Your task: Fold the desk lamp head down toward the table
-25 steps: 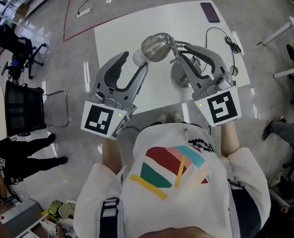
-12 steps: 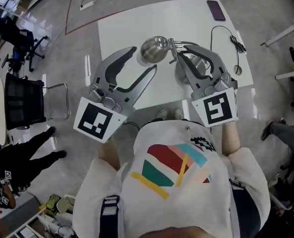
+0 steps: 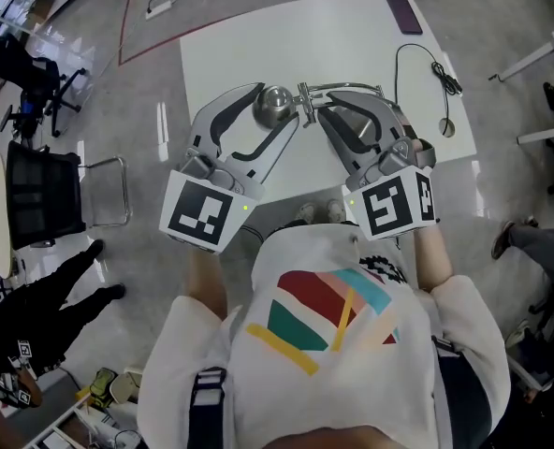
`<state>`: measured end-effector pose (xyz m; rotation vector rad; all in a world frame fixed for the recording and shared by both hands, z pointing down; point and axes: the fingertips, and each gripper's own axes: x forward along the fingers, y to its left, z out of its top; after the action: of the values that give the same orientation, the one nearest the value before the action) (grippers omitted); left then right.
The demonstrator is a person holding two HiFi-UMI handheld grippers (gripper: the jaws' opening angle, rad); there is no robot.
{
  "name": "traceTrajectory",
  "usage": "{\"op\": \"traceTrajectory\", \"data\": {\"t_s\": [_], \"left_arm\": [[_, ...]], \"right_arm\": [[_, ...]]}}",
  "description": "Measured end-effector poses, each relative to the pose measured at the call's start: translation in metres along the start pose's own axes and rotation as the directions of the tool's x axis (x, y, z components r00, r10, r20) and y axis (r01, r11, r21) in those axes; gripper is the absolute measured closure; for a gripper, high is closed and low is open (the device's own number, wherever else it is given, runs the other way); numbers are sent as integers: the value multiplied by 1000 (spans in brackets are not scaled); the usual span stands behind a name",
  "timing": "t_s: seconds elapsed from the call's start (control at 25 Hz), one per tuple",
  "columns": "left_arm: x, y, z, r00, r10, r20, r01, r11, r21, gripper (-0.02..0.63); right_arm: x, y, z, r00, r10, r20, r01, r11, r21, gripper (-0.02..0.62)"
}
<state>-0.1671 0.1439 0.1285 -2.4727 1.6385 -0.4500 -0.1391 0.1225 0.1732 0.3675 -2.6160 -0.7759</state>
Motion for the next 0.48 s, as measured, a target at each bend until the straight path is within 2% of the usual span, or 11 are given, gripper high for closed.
{"op": "traceTrajectory", "data": {"t_s": [0.2, 0.36, 0.4, 0.48], "left_arm": [[7, 1, -23, 997, -25, -73, 18, 995, -98, 354], [-2, 0, -48, 992, -40, -124, 20, 988, -154, 354], [-6, 1, -56, 990, -44, -135, 21, 986, -166, 354], [-9, 1, -77, 982, -60, -182, 26, 982, -185, 357]], "right_arm": [[4, 5, -8, 999, 37, -7, -38, 999, -17, 526], [10, 22, -9, 999, 35, -34, -38, 997, -71, 526], [10, 28, -6, 999, 38, -29, -40, 997, -68, 526], [6, 34, 1, 998, 68, 17, -68, 998, 0, 528]]}}
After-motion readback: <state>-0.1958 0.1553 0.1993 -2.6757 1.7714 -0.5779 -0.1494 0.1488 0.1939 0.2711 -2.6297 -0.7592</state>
